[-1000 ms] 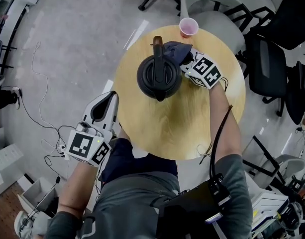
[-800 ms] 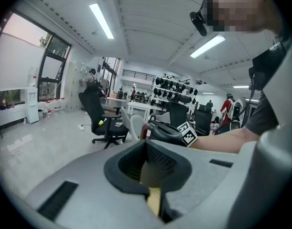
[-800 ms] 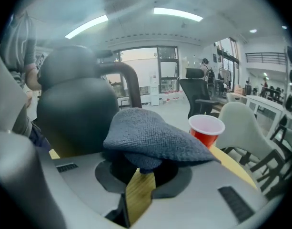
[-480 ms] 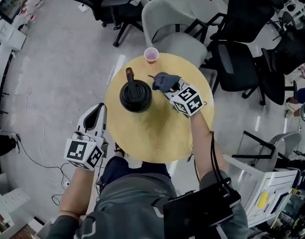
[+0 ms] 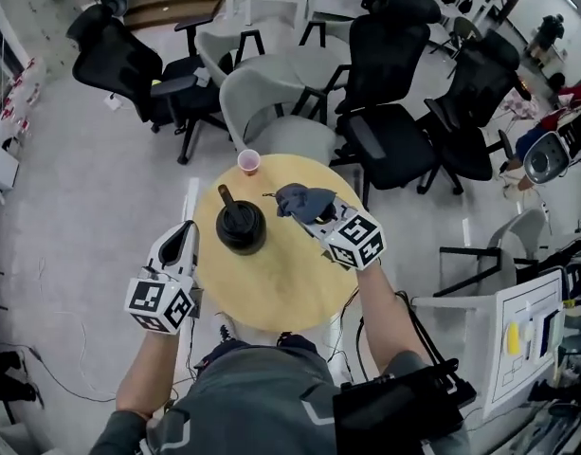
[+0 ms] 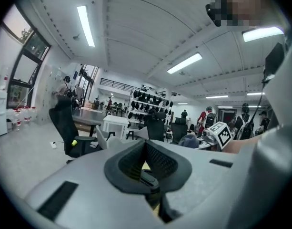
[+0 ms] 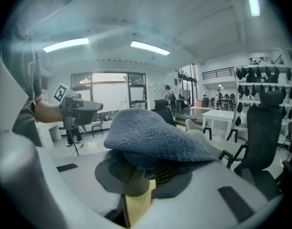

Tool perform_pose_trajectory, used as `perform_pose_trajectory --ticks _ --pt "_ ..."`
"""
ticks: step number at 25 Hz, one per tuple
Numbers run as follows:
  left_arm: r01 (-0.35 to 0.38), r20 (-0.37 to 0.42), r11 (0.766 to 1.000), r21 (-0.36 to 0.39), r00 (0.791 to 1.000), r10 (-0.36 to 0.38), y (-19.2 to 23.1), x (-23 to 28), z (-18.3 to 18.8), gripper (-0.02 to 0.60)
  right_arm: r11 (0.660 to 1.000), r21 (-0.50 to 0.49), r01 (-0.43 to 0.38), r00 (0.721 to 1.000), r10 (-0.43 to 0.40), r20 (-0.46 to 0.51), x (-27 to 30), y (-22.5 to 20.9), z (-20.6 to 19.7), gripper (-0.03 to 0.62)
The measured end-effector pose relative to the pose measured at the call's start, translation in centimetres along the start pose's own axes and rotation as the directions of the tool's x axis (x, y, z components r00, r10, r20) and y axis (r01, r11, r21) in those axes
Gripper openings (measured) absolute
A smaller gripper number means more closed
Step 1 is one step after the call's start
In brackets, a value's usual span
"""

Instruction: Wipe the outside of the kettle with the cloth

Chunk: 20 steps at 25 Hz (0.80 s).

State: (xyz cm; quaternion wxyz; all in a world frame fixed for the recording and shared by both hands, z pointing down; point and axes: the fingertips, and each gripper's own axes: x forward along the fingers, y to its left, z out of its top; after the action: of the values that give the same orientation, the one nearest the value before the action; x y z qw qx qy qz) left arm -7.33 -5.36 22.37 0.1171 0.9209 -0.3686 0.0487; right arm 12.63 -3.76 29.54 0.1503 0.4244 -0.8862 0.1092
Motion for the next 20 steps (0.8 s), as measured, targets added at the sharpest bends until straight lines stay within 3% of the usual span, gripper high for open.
perform_pose_trajectory --ticks 5,10,16,20 --pt "0.084 0.043 0.996 0.032 0.995 -0.085 0.1 -0.3 3.0 0.009 0.993 -0.023 0.118 0.99 -0.116 0.078 -3.6 2.1 5.1 0.087" --pt "0.172 0.103 0.984 0.047 0.979 -0.176 -0.9 -0.1 6.5 0.009 0.968 -0.026 0.248 0.961 -0.242 0.136 -7.5 3.8 9.0 0.087" --pt "0.196 0.093 0.978 0.077 0.975 -0.203 -1.2 0.3 9.2 0.009 0.924 -0.026 0.381 0.913 -0.371 0.171 -10.5 4.4 11.7 0.087" --pt "0.197 0.096 0.971 0.137 0.973 -0.211 -1.8 0.0 10.8 0.009 0.896 0.006 0.444 0.872 -0.433 0.23 -12.7 5.0 13.6 0.087"
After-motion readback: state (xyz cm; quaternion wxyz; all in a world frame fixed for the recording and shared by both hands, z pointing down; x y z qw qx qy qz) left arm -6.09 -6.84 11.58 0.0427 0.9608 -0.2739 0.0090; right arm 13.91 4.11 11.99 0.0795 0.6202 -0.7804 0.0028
